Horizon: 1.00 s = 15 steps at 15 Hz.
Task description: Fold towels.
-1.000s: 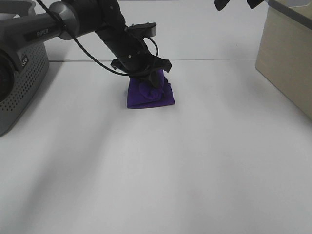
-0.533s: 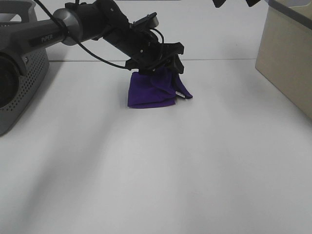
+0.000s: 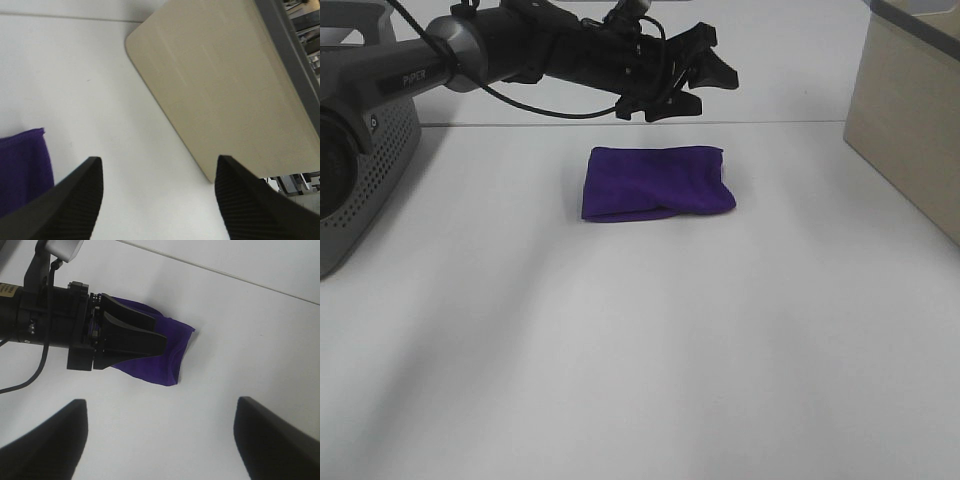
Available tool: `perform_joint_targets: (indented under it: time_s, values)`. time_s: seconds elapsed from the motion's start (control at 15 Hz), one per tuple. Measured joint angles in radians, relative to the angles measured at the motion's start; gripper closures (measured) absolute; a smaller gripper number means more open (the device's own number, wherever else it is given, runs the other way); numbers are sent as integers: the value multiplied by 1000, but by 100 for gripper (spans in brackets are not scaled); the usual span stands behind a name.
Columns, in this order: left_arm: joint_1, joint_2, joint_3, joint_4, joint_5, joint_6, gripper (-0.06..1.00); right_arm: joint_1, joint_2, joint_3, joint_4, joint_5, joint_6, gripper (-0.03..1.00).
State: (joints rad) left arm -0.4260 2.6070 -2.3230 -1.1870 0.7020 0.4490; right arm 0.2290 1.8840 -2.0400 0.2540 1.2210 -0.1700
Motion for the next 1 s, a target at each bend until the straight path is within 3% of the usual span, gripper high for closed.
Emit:
perform_joint_targets:
  time_s: [0.13, 0.27, 0.33, 0.4, 0.47, 0.53, 0.6, 0.67, 0.73, 0.8, 1.0]
  values:
    - [3, -6, -1, -56, 2, 128, 35, 0, -3, 0, 0, 0, 0, 18]
    - [27, -57, -1, 30, 38, 127, 35, 0, -22, 0, -14, 1, 0, 18]
    - [51, -103, -1, 136, 67, 81, 35, 0, -32, 0, -33, 1, 0, 18]
    - [77, -158, -1, 286, 97, -3, 35, 0, -43, 0, -52, 1, 5, 18]
    - [98, -219, -1, 491, 142, -107, 35, 0, -46, 0, -58, 1, 10, 18]
    - [102, -242, -1, 602, 167, -150, 35, 0, -49, 0, -68, 1, 30, 18]
    - [107, -328, -4, 977, 339, -333, 35, 0, -50, 0, -88, 1, 42, 18]
    - [107, -349, -4, 1103, 421, -400, 35, 0, -54, 0, -103, 1, 54, 18]
    - [111, -366, -4, 1208, 483, -436, 35, 0, -62, 0, -116, 1, 62, 18]
    - [123, -380, -4, 1261, 506, -449, 35, 0, -71, 0, -136, 1, 82, 18]
    - [185, -427, -4, 1277, 510, -462, 35, -46, -74, 0, -179, 1, 150, 18]
